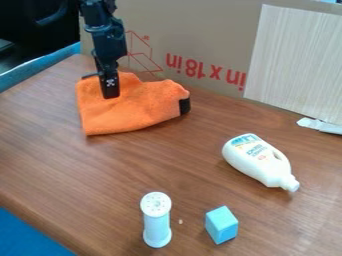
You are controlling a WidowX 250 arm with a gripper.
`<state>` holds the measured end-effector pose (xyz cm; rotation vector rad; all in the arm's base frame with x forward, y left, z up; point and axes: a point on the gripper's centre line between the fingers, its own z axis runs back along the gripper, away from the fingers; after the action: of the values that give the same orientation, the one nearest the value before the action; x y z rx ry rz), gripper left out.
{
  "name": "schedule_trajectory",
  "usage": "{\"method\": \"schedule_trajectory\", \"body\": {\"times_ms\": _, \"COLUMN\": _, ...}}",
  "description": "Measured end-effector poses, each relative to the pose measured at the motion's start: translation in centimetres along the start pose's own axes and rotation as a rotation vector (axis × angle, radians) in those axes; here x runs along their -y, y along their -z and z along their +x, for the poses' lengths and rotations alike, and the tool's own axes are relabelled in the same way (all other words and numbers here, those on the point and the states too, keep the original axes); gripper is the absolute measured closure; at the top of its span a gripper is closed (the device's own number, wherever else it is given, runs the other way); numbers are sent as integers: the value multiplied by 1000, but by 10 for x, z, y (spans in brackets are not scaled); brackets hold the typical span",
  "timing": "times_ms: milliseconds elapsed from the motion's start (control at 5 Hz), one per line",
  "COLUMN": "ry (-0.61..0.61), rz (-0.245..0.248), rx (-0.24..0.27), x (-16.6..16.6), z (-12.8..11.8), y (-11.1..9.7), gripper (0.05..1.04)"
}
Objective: Move the cloth from the top left to the centre of the table
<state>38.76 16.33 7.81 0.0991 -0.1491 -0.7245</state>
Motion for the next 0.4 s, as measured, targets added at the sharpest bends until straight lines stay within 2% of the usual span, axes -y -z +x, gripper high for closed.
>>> {"method": "schedule_trajectory", "body": {"times_ms": 200, "ry": 28, "rz": -13, "rx": -6, "x": 14, "z": 5, "y": 3, "gripper": 83}}
{"method": "schedule_trajectory", "body": {"times_ms": 400, "ry": 18, "rz": -4, "rx": -14, "x": 13, "z": 3, "y": 4, "gripper": 83}}
